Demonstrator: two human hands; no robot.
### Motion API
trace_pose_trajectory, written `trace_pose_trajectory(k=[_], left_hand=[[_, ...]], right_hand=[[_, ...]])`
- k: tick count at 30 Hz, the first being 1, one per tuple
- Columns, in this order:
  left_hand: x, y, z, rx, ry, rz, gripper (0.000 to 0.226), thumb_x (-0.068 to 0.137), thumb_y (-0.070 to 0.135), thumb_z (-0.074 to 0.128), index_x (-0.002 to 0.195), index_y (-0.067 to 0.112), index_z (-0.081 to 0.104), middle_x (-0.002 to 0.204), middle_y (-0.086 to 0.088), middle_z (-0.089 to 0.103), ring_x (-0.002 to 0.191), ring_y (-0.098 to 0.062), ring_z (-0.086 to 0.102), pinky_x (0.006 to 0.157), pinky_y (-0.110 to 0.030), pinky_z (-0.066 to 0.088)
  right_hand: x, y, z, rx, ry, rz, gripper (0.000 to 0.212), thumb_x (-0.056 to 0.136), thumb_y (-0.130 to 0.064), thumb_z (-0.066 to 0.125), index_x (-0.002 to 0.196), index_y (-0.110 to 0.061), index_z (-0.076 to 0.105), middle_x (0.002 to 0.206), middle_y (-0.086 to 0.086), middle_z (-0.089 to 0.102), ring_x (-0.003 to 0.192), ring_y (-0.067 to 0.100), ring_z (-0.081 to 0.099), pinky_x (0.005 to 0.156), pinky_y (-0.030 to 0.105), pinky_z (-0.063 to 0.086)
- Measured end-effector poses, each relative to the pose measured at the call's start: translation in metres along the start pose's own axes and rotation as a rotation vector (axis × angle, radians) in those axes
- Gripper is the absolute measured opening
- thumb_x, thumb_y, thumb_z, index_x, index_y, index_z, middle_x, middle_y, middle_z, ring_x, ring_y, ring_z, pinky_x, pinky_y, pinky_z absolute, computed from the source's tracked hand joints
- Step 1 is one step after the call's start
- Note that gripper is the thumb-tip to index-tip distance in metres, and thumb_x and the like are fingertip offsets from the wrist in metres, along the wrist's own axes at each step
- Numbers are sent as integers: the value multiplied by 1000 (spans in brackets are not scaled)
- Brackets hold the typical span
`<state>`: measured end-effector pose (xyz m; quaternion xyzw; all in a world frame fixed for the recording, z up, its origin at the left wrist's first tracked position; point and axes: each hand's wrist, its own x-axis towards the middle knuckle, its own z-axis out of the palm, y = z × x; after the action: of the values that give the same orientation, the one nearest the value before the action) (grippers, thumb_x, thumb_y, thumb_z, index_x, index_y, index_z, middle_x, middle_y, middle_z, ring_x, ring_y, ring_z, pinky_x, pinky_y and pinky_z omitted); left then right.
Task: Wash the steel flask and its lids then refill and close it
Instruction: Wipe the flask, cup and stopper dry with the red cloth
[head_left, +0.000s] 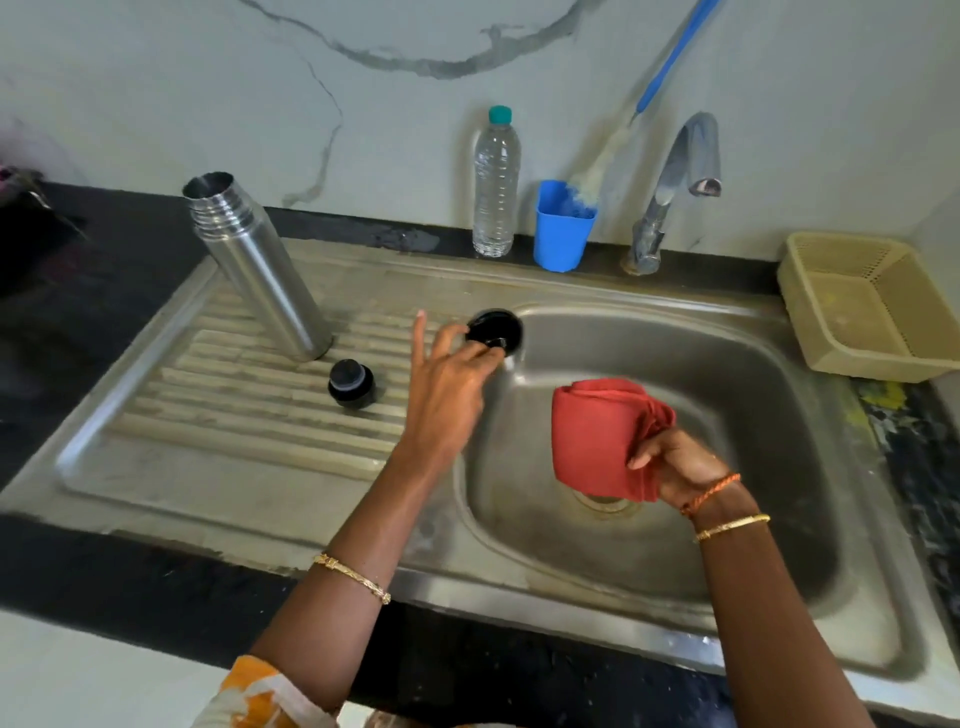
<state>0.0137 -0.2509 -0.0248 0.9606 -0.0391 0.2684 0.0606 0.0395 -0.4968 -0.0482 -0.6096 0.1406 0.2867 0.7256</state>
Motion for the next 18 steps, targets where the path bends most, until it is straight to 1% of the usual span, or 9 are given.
trace_pose_trajectory(k=[2,3,4,6,9,12,14,16,18], left_hand=[[-3,-28,-7,53,-5,-121,39,66,-7,71,97,17,74,92,-3,73,105,-32,58,107,-50,18],[-3,-40,-10,76,-18,-165,37,68,-8,69,96,16,74,93,-4,73,105,-33,56,102,-48,24],[-1,-53,-14,106,-43,-197,35,71,-7,67,97,15,73,94,-5,72,105,-33,55,96,-45,30],[5,-73,-20,159,-129,-234,31,79,-4,63,102,15,73,101,-6,72,107,-31,52,87,-41,35],[14,-90,-26,214,-228,-238,35,87,0,56,112,20,70,110,-2,69,110,-27,47,84,-36,33],[19,-107,-29,240,-308,-260,33,87,1,57,107,23,71,103,0,69,109,-25,45,82,-33,31],[20,-118,-31,282,-364,-278,28,84,5,63,103,23,71,97,0,69,109,-24,46,84,-32,33],[20,-125,-30,312,-395,-286,20,84,11,66,102,20,71,97,-3,70,110,-24,48,86,-34,37],[19,-131,-28,300,-413,-286,15,88,14,64,101,15,71,99,-6,70,111,-25,49,89,-35,38]], right_hand=[[-5,-3,13,-128,-17,-20,30,56,16,44,51,-3,67,50,4,61,58,24,61,47,22,49],[-7,-5,19,-181,-42,-32,30,55,18,46,54,-4,66,49,0,61,54,20,58,46,22,48],[-10,-7,27,-224,-61,-35,30,50,15,49,63,-6,65,51,-2,62,56,19,58,50,25,49],[-12,-8,38,-259,-102,-43,49,36,8,46,79,-8,63,59,-2,65,66,21,58,61,29,47],[-14,-12,54,-261,-58,-37,50,34,6,43,78,-9,59,51,-5,61,61,20,53,52,23,43],[-21,-21,74,-314,-52,-32,29,57,16,50,71,-8,56,42,-6,56,59,20,46,41,17,41],[-19,-21,83,-341,3,-36,39,68,28,35,66,-6,55,41,-5,54,59,21,45,42,18,41],[-18,-22,93,-333,54,-24,44,69,28,33,61,-7,57,43,-2,53,58,20,47,47,22,41],[-18,-21,104,-304,97,-9,47,69,28,32,53,-7,58,40,-2,50,54,19,48,44,20,40]])
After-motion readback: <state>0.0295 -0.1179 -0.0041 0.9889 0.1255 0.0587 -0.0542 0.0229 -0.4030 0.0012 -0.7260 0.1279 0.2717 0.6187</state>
